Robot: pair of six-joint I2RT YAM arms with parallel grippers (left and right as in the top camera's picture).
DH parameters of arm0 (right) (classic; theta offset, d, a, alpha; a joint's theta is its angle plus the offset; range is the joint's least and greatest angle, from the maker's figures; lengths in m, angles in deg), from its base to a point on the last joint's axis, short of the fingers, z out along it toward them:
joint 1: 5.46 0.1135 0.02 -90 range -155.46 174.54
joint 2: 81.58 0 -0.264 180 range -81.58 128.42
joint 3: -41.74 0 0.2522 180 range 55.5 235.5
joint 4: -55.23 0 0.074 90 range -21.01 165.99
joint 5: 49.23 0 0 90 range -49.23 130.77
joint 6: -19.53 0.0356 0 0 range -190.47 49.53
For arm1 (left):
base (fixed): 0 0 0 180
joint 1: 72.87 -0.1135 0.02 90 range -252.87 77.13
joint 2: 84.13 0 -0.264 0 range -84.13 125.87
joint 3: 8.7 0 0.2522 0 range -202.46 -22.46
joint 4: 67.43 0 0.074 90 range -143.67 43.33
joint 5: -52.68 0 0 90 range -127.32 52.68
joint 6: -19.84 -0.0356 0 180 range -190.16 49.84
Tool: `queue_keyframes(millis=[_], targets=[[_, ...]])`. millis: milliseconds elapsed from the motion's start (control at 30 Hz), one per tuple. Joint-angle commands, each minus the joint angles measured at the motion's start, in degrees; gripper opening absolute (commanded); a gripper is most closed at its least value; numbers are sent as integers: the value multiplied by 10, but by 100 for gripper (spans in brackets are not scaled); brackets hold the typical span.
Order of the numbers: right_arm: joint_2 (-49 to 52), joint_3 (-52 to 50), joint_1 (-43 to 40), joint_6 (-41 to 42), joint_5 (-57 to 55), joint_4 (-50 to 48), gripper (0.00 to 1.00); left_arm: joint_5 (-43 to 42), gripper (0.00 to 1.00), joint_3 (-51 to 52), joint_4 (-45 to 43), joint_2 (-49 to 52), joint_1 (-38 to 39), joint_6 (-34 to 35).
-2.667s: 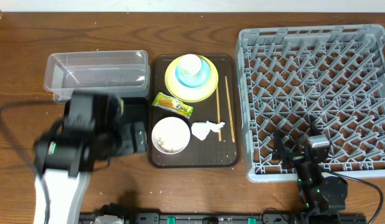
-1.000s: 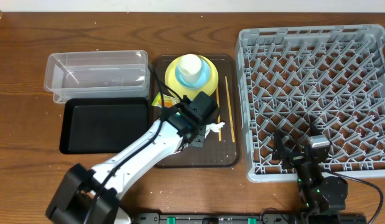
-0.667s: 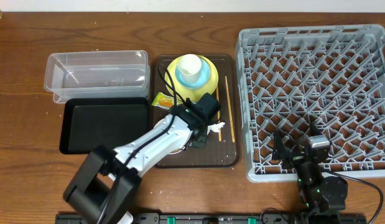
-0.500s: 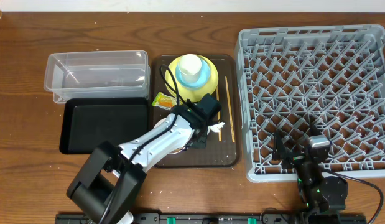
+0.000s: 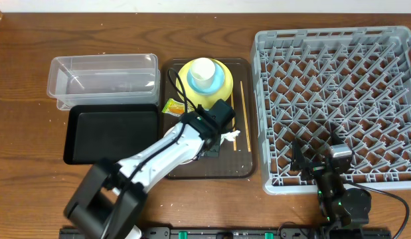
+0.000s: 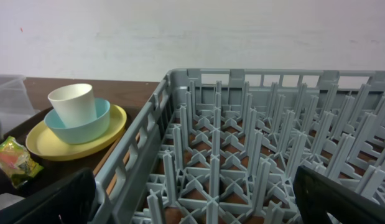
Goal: Sort waste into correct bins and load items into the dishwasher rack
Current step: 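Lift the pink bowl with the left gripper over the black tray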
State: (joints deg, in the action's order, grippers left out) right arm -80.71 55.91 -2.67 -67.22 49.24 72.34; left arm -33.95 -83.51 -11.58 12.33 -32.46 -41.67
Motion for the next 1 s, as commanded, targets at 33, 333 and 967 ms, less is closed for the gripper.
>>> queue_keyframes(millis=[33, 333, 967], targets=[[-1, -1, -5, -5, -3, 2, 99, 5, 6, -10, 10, -66, 2, -9], [-1, -1, -5, -5, -3, 2, 99, 5, 6, -10, 56, -194, -24, -10], [-1, -1, -5, -5, -3, 2, 99, 0, 6, -10, 108, -295, -284, -75]])
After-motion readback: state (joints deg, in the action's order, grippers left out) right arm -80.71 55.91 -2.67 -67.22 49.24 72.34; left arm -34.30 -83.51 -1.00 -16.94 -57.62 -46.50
